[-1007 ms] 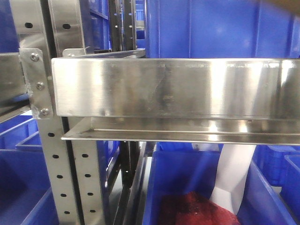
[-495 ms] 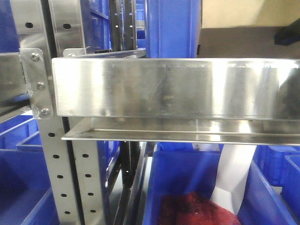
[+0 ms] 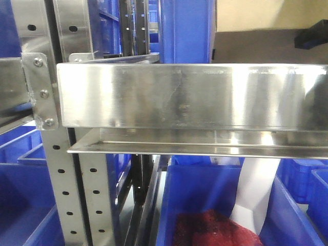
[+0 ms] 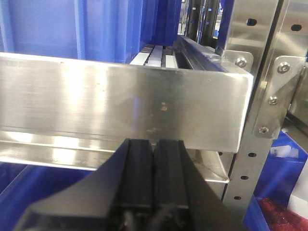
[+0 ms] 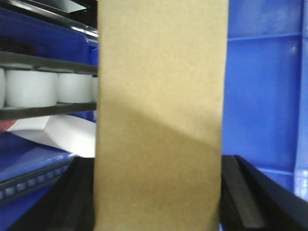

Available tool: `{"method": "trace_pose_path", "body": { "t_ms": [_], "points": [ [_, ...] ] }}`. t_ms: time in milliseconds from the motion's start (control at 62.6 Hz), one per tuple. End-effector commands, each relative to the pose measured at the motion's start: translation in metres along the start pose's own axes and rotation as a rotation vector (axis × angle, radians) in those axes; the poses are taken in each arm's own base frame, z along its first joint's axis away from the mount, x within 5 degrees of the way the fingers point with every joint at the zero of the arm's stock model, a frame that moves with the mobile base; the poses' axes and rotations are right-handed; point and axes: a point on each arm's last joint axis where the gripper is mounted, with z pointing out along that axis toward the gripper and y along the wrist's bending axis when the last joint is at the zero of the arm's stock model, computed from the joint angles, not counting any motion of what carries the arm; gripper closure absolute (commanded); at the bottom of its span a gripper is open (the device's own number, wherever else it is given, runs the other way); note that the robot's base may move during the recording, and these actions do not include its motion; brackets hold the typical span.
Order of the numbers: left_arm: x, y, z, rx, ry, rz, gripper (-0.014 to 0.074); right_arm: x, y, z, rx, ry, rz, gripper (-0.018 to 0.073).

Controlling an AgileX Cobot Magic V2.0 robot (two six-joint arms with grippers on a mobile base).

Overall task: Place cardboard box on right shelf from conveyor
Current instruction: 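Tilt and lower the box flat onto the shelf among the blue bins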

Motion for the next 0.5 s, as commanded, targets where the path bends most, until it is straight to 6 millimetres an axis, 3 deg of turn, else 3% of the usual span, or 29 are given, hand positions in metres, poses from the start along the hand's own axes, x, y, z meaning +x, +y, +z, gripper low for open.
{"method": "trace_pose_path", "body": {
  "t_ms": [0, 48, 224, 479],
  "points": [
    [-0.005, 0.000, 0.000, 0.002, -0.085, -0.003, 0.0713, -0.009, -0.025, -0.010, 0.162, -0.073, 0.011, -0.0035],
    [-0.005, 0.000, 0.000, 0.002, -0.085, -0.003, 0.0713, -0.009, -0.025, -0.011, 0.165, -0.075, 0.016, -0.0070],
    [-0.005, 0.000, 0.000, 0.002, -0.085, -0.003, 0.0713, -0.009, -0.028, -0.020, 0.186, -0.078, 0.017, -0.0064],
    [-0.005, 0.000, 0.000, 0.002, -0.085, -0.003, 0.0713, -0.018, -0.029, -0.053, 0.193, -0.108, 0.016, -0.0064]
  ]
}}
